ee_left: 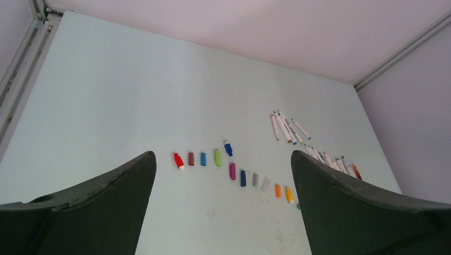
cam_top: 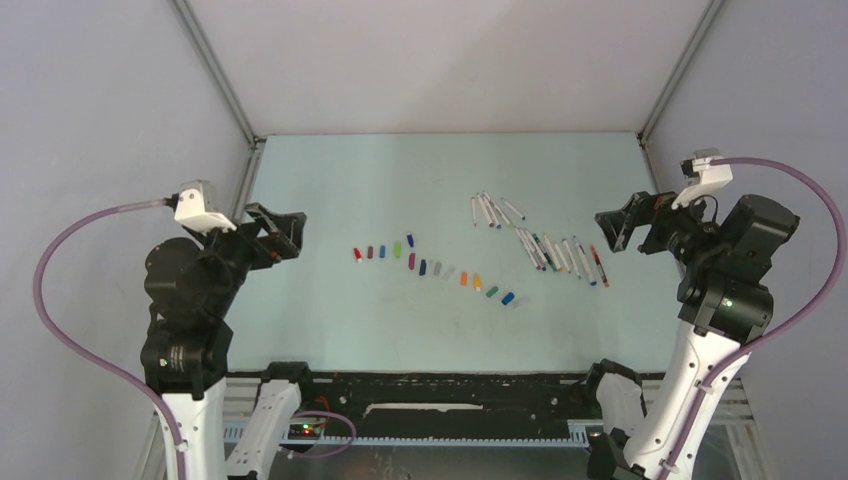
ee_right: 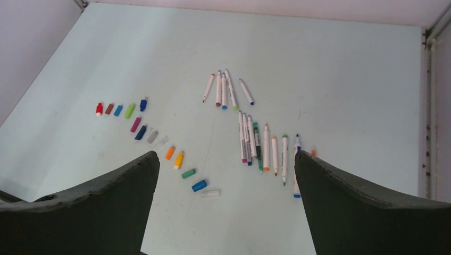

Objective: Open the pen caps
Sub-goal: Reset both arms

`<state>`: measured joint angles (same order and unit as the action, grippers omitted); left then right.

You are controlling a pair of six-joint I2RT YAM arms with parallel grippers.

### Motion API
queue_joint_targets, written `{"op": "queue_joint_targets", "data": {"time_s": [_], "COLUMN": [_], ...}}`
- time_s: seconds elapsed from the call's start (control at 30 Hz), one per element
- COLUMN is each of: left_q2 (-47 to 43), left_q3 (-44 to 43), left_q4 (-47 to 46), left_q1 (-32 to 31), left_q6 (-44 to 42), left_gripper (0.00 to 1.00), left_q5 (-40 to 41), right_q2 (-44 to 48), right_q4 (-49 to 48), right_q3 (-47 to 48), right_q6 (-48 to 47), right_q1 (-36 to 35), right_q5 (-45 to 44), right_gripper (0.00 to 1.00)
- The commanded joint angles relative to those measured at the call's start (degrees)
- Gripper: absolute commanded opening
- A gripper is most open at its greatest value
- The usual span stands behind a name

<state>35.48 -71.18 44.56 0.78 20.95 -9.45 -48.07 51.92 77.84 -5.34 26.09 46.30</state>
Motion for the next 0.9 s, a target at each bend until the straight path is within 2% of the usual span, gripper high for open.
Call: {"op": "queue_joint_targets", "data": {"time_s": [0.0,0.87], "left_q2": [-0.5,-2.8], "left_q3": [-1.7,2.7], "left_q4": [0.7,-0.4], "left_q1": [0.5,0.6], "left_q6": [-1.4,-1.2], "left_gripper": [1.00,1.00], "left_q5": [0.6,-0.3], "right_q2": [0.9,1.1], "right_q4": [0.9,-1.8], "right_q3": [1.7,-1.0], "right_q6": [2.3,5.1], "right_q1": [0.1,0.1], "right_q5": [-4.7,-3.2], "right_gripper": [1.00,1.00]}}
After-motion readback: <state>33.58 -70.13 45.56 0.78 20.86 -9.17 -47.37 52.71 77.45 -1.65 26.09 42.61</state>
